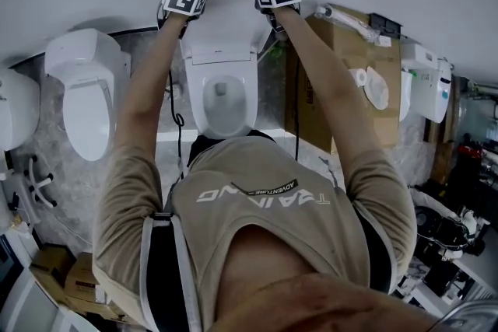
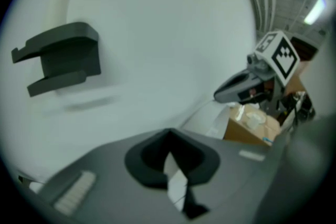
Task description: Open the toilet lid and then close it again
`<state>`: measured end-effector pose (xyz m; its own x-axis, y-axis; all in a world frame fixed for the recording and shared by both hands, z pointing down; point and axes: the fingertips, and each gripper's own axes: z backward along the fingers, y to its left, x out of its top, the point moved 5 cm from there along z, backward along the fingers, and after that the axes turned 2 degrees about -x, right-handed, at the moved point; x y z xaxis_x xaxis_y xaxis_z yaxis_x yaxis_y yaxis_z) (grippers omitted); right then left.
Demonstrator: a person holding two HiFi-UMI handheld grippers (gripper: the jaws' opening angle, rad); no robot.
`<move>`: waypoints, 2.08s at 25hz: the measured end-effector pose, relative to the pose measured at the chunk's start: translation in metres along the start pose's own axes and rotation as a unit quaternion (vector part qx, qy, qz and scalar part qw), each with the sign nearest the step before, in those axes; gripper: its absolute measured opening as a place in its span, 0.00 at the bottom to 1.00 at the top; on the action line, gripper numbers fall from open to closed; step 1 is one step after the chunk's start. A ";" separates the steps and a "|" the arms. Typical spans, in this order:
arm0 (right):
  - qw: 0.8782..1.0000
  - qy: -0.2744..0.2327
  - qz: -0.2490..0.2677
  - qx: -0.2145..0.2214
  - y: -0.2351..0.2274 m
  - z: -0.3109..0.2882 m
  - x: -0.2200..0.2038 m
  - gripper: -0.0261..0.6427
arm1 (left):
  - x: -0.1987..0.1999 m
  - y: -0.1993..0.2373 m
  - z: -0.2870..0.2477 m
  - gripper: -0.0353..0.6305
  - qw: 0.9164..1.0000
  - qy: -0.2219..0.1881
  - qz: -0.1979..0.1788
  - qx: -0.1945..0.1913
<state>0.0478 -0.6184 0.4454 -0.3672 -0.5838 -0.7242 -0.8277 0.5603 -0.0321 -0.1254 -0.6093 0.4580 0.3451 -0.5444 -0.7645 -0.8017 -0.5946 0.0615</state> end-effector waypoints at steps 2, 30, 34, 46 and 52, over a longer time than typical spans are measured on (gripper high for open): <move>1.000 0.002 0.001 0.008 -0.002 0.001 0.004 0.06 | 0.000 -0.001 0.002 0.05 1.000 -0.001 -0.003 0.002; 0.997 0.063 0.016 0.045 0.013 0.007 -0.007 0.06 | -0.019 -0.039 0.035 0.06 0.999 0.037 -0.017 0.002; 0.997 0.056 0.013 0.051 0.024 0.020 -0.019 0.06 | -0.029 -0.051 0.047 0.06 0.999 0.045 -0.007 0.002; 0.993 0.076 0.044 0.080 0.071 0.065 -0.085 0.06 | -0.083 -0.114 0.096 0.06 0.997 0.076 0.008 0.008; 0.992 0.070 0.022 0.103 0.095 0.085 -0.122 0.06 | -0.115 -0.139 0.116 0.06 0.996 0.084 0.017 0.015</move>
<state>0.0504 -0.4443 0.4716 -0.4691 -0.6240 -0.6250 -0.7101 0.6873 -0.1532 -0.1102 -0.3957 0.4627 0.3925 -0.6563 -0.6443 -0.8278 -0.5574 0.0634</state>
